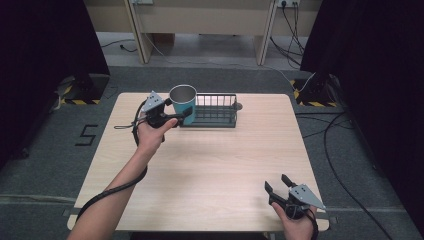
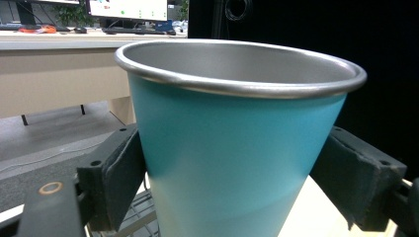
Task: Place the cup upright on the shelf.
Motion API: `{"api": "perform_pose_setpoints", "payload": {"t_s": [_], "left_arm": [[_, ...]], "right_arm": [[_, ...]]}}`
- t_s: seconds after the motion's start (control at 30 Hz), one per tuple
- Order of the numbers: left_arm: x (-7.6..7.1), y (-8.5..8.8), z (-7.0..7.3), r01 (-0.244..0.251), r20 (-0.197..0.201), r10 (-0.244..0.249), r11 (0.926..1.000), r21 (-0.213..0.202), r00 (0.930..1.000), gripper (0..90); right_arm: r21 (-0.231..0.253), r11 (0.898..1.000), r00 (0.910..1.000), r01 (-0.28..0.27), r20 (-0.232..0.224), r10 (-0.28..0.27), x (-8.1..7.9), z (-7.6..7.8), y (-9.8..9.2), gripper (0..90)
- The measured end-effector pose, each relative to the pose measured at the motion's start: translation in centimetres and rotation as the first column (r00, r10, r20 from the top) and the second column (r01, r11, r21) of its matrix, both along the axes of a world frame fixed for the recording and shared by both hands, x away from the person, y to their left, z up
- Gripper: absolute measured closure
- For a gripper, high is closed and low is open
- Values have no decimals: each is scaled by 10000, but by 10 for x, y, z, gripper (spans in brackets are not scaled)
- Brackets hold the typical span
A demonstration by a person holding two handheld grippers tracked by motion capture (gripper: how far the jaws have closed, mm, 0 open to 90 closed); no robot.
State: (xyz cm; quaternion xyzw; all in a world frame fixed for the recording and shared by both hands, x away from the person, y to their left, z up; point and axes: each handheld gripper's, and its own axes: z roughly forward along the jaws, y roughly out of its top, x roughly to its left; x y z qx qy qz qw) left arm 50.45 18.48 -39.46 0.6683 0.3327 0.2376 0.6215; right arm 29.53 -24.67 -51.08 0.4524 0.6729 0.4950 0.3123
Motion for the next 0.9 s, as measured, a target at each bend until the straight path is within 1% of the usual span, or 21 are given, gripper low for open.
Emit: {"api": "perform_pose_setpoints", "payload": {"t_s": [0.3,0.43,0.6,0.9], "left_arm": [[11,-9,3,2,-35,-2,10000,27,10000,161],[16,-14,4,41,-49,-41,9999,107,10000,161],[22,-20,5,47,-42,-46,10000,87,10000,161],[38,-34,8,-109,-30,109,9998,161,9999,161]], "right_arm": [[14,10000,10000,-8,16,8,0,0,0,313],[14,10000,10000,-8,15,8,0,0,0,313],[-11,10000,10000,3,-10,-3,0,0,0,314],[-2,10000,10000,-8,-4,8,0,0,-1,314]]}}
